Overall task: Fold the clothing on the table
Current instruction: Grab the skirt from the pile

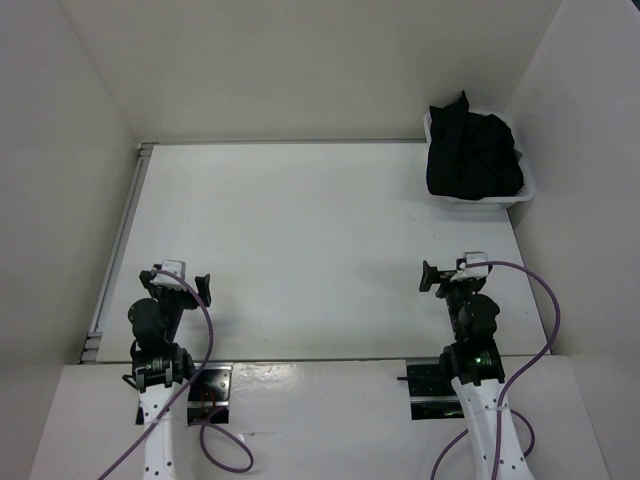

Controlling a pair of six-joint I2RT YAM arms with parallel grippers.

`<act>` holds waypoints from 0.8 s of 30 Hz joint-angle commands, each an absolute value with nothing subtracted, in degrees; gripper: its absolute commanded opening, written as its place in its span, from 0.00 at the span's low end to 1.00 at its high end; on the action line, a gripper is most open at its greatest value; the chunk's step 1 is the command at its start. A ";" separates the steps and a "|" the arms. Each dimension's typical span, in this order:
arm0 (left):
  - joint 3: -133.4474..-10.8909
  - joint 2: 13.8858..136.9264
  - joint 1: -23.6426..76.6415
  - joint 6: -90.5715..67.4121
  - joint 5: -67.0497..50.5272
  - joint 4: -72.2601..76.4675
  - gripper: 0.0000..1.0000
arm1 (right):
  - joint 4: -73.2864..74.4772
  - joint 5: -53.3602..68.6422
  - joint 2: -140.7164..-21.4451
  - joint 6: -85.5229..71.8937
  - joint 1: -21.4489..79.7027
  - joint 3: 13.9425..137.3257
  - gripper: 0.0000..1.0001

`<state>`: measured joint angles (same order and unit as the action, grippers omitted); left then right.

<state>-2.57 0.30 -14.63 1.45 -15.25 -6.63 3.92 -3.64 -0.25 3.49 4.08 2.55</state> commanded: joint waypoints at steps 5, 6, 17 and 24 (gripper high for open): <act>0.00 -7.38 -14.41 2.02 -15.12 -5.63 1.00 | 3.34 -3.43 4.48 3.96 3.87 -0.09 0.98; 0.00 -7.38 -14.41 2.02 -15.12 -5.63 1.00 | 3.34 -3.43 4.48 3.96 3.87 -0.09 0.98; -0.61 -7.38 -14.41 2.02 -15.12 -5.63 1.00 | -2.53 5.63 4.48 5.55 3.87 4.12 0.98; -7.99 -7.38 -14.41 6.94 -18.29 7.44 1.00 | -10.72 0.09 3.79 4.13 3.87 12.03 0.98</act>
<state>-3.29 0.32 -14.52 6.46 -18.83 -4.64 -1.80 2.48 -0.30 5.17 4.08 5.82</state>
